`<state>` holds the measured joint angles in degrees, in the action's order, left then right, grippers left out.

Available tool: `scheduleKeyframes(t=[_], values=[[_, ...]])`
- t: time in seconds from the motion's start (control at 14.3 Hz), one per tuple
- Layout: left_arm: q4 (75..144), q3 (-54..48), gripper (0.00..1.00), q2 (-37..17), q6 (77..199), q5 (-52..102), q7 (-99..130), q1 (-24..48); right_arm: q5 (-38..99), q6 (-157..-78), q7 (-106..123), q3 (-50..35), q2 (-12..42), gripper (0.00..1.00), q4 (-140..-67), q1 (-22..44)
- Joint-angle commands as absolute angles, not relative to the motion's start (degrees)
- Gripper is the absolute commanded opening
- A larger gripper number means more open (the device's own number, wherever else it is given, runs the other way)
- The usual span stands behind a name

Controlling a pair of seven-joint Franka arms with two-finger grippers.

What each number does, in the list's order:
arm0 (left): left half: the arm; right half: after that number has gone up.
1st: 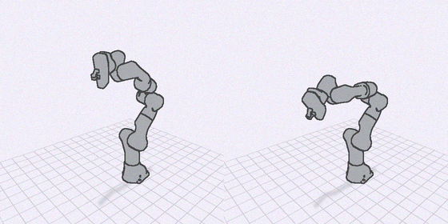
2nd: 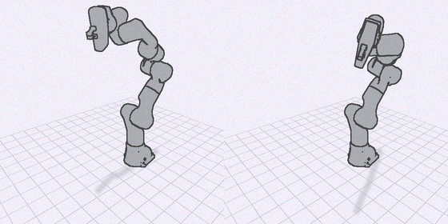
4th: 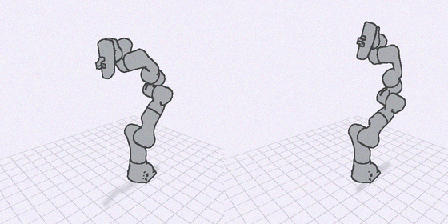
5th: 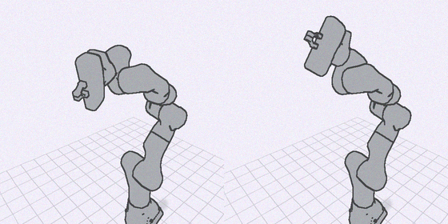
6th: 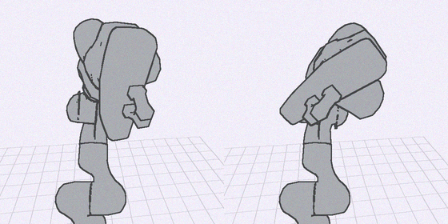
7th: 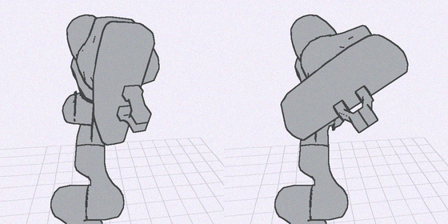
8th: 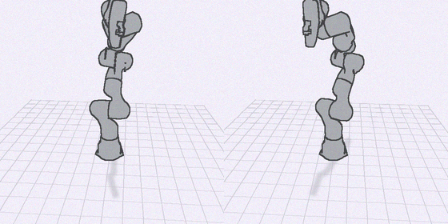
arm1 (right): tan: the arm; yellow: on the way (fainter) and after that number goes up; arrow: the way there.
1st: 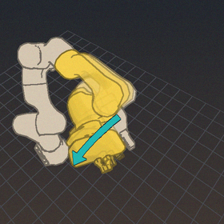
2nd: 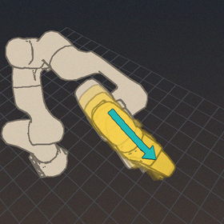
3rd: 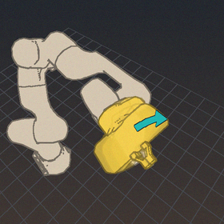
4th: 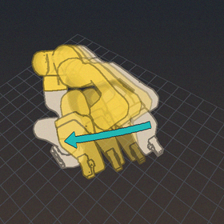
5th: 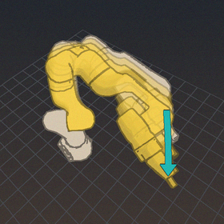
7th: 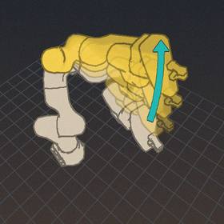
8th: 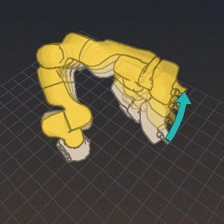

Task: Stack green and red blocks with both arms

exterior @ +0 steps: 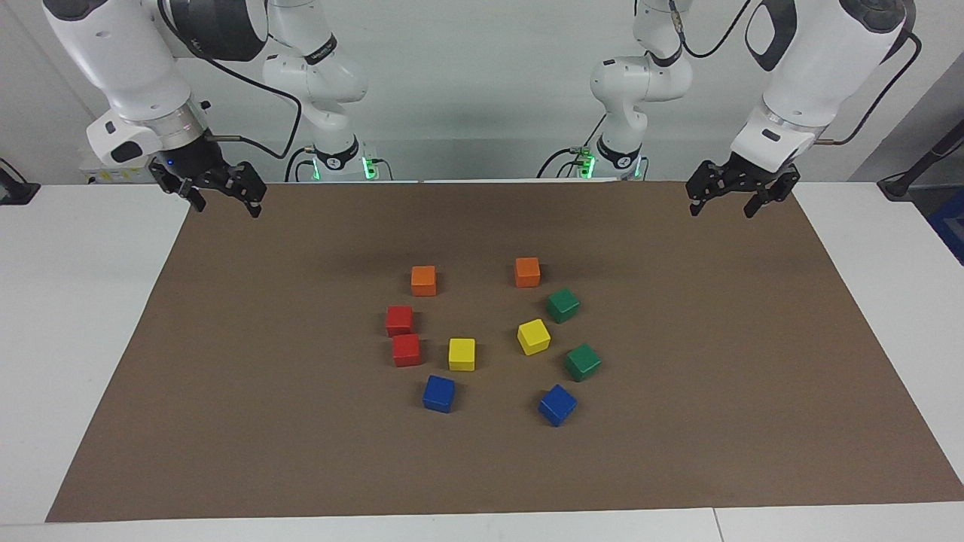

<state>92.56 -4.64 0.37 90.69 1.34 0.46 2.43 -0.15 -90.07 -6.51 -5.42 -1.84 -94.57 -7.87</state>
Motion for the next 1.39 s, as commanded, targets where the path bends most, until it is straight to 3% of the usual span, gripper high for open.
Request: scheduleKeyframes(t=[0.0,0.84,1.32], values=[[92.99,-4.83,1.0,0.97,91.41,0.53,0.35,2.02,0.88,-91.23,-7.03,-5.62,-3.08,1.0,-96.24,-8.53],[94.92,-4.83,1.0,1.58,93.42,0.61,6.47,2.72,0.88,-90.17,-7.38,-5.62,-3.43,1.0,-96.06,-8.44],[92.29,-5.27,1.0,-8.24,98.96,1.14,13.34,7.19,0.88,-93.24,-7.73,-5.8,-1.5,1.0,-97.47,-6.59]])
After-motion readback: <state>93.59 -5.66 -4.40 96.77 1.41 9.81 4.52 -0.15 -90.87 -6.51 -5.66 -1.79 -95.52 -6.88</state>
